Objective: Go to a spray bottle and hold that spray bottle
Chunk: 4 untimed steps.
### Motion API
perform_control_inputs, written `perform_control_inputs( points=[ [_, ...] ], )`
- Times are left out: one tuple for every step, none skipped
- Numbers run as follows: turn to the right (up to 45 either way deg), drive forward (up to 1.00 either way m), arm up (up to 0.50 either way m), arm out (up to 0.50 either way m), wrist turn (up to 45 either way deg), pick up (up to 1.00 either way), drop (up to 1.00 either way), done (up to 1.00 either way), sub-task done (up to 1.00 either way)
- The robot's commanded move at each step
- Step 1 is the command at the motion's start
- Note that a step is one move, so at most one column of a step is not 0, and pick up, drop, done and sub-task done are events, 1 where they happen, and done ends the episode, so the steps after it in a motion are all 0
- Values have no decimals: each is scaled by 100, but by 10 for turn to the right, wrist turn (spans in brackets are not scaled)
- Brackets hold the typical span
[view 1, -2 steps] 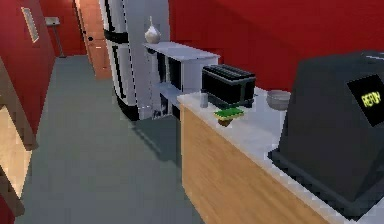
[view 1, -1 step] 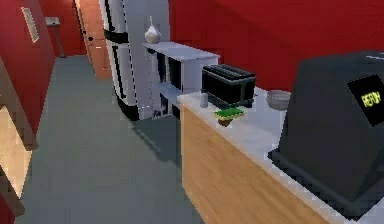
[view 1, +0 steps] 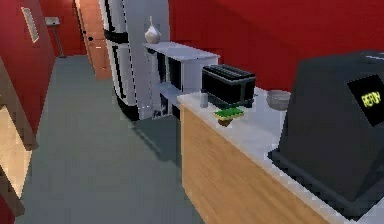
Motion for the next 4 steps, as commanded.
perform_control_inputs(
  points=[
    [0, 0, 0, 44, 0, 0, 0, 0, 0],
    [0, 0, 0, 0, 450, 0, 0, 0, 0],
    [0, 0, 0, 0, 450, 0, 0, 0, 0],
    [0, 0, 0, 0, 450, 0, 0, 0, 0]
  ],
)
